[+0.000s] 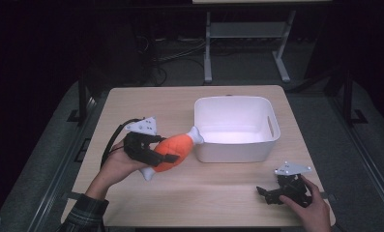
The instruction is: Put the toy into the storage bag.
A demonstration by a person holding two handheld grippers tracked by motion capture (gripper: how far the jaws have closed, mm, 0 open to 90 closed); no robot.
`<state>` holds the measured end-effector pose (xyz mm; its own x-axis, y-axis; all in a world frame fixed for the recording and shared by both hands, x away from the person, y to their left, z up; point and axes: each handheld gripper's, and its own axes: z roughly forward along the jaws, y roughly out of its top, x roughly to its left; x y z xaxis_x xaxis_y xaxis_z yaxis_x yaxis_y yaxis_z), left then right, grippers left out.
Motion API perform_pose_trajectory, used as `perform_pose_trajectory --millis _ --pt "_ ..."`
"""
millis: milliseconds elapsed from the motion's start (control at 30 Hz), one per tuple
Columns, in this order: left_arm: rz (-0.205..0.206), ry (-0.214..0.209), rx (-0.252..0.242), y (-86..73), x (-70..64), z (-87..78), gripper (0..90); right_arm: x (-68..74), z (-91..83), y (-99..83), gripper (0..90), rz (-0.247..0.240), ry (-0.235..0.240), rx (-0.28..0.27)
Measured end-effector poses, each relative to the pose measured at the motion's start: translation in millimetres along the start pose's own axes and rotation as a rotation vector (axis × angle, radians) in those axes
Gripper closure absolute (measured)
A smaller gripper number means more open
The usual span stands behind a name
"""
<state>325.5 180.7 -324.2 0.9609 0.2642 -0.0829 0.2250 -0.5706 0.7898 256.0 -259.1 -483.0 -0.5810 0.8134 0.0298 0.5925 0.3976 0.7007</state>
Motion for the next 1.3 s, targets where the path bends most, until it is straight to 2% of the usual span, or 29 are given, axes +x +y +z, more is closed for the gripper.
perform_pose_trajectory --millis 400,733,1300 --pt "0.031 -0.024 -0.011 21.4 7.5 3.1 41.7 0.0 0.0 0.0 0.0 0.000 0.000 0.000" --pt "0.079 -0.050 -0.006 42.9 14.1 10.9 41.7 -0.1 0.0 0.0 0.0 -0.001 0.001 0.000" --pt "0.136 -0.089 -0.010 77.3 26.8 25.9 41.7 0.0 0.0 0.0 0.0 0.000 0.001 0.001"
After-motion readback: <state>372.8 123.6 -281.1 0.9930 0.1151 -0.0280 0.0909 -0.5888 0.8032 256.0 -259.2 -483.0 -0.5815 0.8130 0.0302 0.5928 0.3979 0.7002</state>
